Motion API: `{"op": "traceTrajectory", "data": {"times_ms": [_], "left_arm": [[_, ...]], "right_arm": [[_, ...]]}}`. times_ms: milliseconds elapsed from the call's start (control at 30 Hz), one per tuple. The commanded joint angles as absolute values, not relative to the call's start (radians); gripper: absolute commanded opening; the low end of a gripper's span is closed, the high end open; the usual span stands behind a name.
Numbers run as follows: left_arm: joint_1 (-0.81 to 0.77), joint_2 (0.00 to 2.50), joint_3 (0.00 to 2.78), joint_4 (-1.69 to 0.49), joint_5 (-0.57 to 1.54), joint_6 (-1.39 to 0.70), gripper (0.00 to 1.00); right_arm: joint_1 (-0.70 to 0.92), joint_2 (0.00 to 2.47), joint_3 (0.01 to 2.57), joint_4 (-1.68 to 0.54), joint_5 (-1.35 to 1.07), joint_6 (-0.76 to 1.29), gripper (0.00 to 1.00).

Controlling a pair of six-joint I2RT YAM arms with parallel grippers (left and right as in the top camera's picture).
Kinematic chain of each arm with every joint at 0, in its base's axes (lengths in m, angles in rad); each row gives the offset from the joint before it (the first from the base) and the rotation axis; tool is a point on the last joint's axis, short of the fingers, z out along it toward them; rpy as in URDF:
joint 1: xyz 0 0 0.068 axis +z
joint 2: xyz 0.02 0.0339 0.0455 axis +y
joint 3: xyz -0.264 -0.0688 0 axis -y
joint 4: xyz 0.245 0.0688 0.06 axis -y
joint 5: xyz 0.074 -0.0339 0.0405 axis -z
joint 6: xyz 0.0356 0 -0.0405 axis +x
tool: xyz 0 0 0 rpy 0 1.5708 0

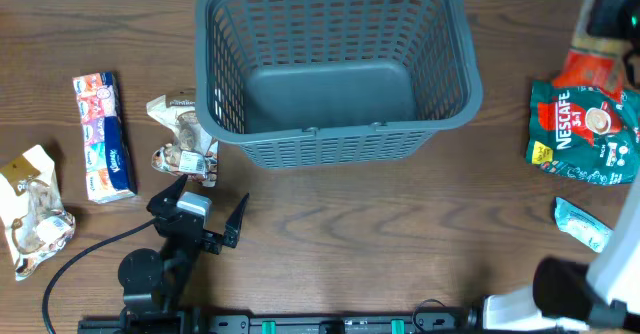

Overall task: Pack container
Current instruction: 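Carry the spaghetti packet with the right gripper over the basket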

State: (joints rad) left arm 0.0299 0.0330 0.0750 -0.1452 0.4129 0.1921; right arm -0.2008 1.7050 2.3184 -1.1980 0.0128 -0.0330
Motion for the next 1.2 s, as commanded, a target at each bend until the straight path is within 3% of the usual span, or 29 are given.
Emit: {"op": "traceTrajectory", "data": {"times_ms": [0,400,700,1167], "left_arm": [[0.028,0.032,0.052,-0.152,0.427,0.209,0.99],[0.028,0.032,0.052,-0.152,0.426,0.209,0.99],[0.028,0.032,0.052,-0.152,0.427,0.209,0.99],[0.028,0.032,0.052,-0.152,0.427,0.209,0.99]], "right_arm": [[-0.149,1.729,2.431,-1.176,-0.035,-0.008,0.01],[0.063,1.779,2.467,-1.163,-0.07,-0.184,0.01],[0.119,1.779,2.488,-1.182,-0.354,-0.31,0.01],[0.276,1.824,2.488,-1.377,-0.432,-0.572,0.01]]}}
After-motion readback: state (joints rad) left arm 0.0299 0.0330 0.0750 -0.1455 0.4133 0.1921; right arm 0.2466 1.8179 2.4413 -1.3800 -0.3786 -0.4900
